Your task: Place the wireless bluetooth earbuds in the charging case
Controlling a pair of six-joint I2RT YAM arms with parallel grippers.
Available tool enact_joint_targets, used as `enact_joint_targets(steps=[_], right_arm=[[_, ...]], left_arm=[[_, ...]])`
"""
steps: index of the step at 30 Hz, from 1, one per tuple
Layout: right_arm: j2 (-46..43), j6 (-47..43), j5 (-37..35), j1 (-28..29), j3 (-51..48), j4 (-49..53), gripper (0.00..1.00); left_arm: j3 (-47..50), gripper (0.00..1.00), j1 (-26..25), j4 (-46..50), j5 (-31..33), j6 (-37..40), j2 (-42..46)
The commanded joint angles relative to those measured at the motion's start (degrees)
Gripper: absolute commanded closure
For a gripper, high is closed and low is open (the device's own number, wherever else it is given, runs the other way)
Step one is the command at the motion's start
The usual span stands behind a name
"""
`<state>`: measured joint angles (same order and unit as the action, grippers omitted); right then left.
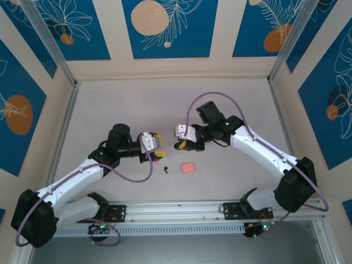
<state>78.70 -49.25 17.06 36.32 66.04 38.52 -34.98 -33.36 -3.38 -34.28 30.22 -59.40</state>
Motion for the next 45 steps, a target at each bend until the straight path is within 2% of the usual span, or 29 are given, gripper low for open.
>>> enact_joint_targets(steps=[1,7,12,25,36,45], right_arm=[[1.26,-3.31,4.73,-0.52,2.71,1.7,0.92],[2.64,-5.87,9.22,-1.94,4.04,2.04,0.92],[3.09,-6.55,12.2,-1.79,4.86,1.89,0.92],[4.88,-5.77,13.35,2.76,7.57,0.86,0.92],[5.46,-2.91,14.82,3.91,7.69,-1.78,0.92],[5.85,-2.89,13.14,4.47,8.02,-1.42,0.91]], left_arm=[[0.25,0.46,-0.74,0.5,-2.11,1.12,1.06],[-0.24,0.47,-0.74,-0.1,-5.04,0.11,0.73],[-0.33,0.46,-0.71,-0.23,-5.0,-0.65,-0.01],[-0.08,0.47,-0.67,-3.01,-5.6,-3.62,-2.06],[0.6,0.58,-0.74,-5.16,-6.39,-5.05,-2.21],[0.53,0.8,-0.73,-5.16,-6.94,-5.34,-1.78]])
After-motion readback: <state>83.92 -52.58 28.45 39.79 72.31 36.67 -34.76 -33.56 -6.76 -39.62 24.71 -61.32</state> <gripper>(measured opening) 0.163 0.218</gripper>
